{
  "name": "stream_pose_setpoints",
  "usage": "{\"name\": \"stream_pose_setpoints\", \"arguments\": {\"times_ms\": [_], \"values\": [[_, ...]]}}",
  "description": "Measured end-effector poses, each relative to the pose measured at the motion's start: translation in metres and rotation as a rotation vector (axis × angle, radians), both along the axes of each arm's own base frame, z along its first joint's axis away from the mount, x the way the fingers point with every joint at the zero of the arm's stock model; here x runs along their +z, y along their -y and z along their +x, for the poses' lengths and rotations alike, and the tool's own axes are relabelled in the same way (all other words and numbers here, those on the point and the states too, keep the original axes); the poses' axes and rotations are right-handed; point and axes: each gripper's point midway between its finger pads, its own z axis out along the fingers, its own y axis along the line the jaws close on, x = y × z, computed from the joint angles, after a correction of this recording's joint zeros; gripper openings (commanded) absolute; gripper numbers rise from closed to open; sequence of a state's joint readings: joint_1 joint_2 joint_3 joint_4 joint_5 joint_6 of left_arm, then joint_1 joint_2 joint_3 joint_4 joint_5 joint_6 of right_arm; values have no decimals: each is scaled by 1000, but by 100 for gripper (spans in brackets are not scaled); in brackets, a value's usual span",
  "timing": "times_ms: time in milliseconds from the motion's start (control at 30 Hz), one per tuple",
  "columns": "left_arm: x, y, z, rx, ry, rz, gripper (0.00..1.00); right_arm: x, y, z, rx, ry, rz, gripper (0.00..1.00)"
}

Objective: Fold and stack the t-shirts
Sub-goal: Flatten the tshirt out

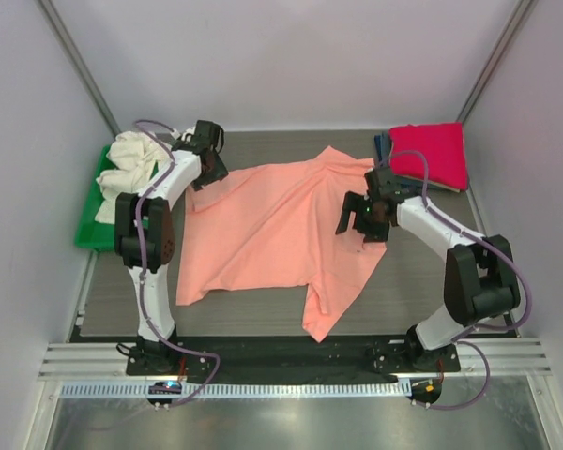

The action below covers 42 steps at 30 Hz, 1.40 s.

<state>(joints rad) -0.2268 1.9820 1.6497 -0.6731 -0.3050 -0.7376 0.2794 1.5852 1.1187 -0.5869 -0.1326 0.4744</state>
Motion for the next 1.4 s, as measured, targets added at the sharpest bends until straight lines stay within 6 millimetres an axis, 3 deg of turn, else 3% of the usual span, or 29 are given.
{"name": "stream_pose_setpoints", "arguments": {"times_ms": [100,167,333,400,500,633,700,833,933,1033,1133,1267,1400], "values": [[-18,-9,37,1,-13,42,59,-14,5,-27,-5,-56,0,87],[-29,-16,59,6,-16,64,59,-5,4,-31,-6,-30,21,87],[-56,-33,90,26,-37,90,59,32,0,-26,-9,108,78,88],[-72,-41,96,37,-58,95,59,33,0,-28,-21,117,90,88],[-75,-48,103,51,-50,95,60,11,2,-42,-48,73,102,88],[-76,-54,105,61,-48,92,62,-40,12,-84,-100,-83,79,88],[-74,-57,115,67,-28,88,62,-57,17,-99,-123,-136,58,88],[-64,-66,160,65,88,39,67,-61,20,-98,-154,-141,46,87],[-55,-74,174,52,140,-10,74,-61,22,-95,-164,-133,30,87],[-41,-71,166,28,152,-79,79,-61,23,-96,-170,-129,18,87],[-11,-59,151,6,165,-140,79,-58,22,-103,-177,-124,15,87],[63,-36,127,-34,250,-228,79,-51,6,-133,-136,-108,39,86],[140,-22,84,-69,347,-293,78,-48,-8,-165,-110,-102,81,82]]}}
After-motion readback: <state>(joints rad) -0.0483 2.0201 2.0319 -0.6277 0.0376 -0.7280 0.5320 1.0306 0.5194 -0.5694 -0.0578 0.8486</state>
